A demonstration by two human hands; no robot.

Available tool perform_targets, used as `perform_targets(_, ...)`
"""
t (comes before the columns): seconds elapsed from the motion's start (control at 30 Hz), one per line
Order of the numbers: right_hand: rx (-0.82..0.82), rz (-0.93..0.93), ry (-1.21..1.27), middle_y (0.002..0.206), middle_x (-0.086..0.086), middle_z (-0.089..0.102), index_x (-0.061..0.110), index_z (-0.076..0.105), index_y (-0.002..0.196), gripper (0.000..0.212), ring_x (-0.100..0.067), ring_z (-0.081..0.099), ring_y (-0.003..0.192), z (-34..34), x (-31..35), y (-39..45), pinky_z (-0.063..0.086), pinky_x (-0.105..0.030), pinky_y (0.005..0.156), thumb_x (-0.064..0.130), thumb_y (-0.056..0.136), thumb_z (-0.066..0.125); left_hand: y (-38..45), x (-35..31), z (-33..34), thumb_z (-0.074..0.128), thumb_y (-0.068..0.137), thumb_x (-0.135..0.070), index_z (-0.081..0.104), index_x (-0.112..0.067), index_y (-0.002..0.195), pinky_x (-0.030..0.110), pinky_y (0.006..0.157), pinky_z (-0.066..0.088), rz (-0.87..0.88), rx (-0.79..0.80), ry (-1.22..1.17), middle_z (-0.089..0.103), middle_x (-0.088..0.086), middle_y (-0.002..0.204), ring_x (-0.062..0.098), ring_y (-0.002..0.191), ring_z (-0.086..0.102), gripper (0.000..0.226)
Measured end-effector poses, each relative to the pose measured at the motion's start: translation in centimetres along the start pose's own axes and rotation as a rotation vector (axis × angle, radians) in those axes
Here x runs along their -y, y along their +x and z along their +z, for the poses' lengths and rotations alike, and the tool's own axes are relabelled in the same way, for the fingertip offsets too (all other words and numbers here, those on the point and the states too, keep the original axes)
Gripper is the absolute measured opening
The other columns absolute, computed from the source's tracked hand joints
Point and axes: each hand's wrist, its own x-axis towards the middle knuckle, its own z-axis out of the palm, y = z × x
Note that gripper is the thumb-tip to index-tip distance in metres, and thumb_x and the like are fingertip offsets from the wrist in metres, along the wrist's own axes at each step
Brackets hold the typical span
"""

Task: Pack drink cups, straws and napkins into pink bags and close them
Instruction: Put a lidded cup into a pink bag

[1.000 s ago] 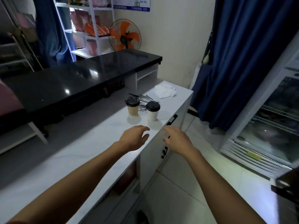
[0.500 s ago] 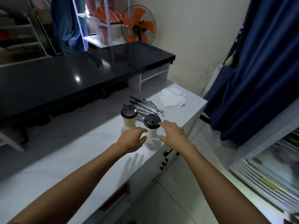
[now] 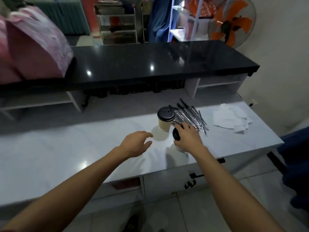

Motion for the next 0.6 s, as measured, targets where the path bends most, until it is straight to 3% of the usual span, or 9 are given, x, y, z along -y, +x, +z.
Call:
perform_targets(0.1, -0.006, -0.1, 0.017, 0.141, -0.001, 0.04, 0.027, 0.043, 0.138, 0.061, -0.034, 0.037, 0.128, -0.2, 1.3, 0.2, 0.046, -0.048, 0.094, 0.032, 0.082, 0.065, -1.5, 0.2, 0.3, 0.044, 0.104, -0.043, 0.052, -0.029, 0.142, 0.035, 0.102, 0.045, -0.072, -0.019, -0.01, 0.054, -0.009, 0.145, 0.016, 0.132, 0.05, 0.041)
perform_targets(0.3, 0.014, -0.344, 0.083, 0.149, 0.001, 0.035, 0.028, 0.035, 0.148, 0.07, -0.03, 0.03, 0.136, -0.1, 7.2, 0.6, 0.046, -0.047, 0.099, 0.033, 0.085, 0.065, -6.0, 1.5, 0.2, 0.044, 0.104, -0.043, 0.053, -0.03, 0.14, 0.035, 0.1, 0.046, -0.217, -0.086, -0.042, 0.055, -0.01, 0.144, 0.014, 0.13, 0.05, 0.04)
perform_targets(0.6, 0.069, -0.729, 0.092, 0.151, 0.002, 0.033, 0.03, 0.035, 0.149, 0.07, -0.027, 0.028, 0.139, 2.5, 24.2, -0.1, 0.043, -0.047, 0.105, 0.035, 0.086, 0.066, -19.0, 10.3, -0.6, 0.045, 0.104, -0.043, 0.051, -0.03, 0.142, 0.036, 0.104, 0.043, -0.591, -0.178, -0.102, 0.053, -0.01, 0.146, 0.015, 0.132, 0.049, 0.041)
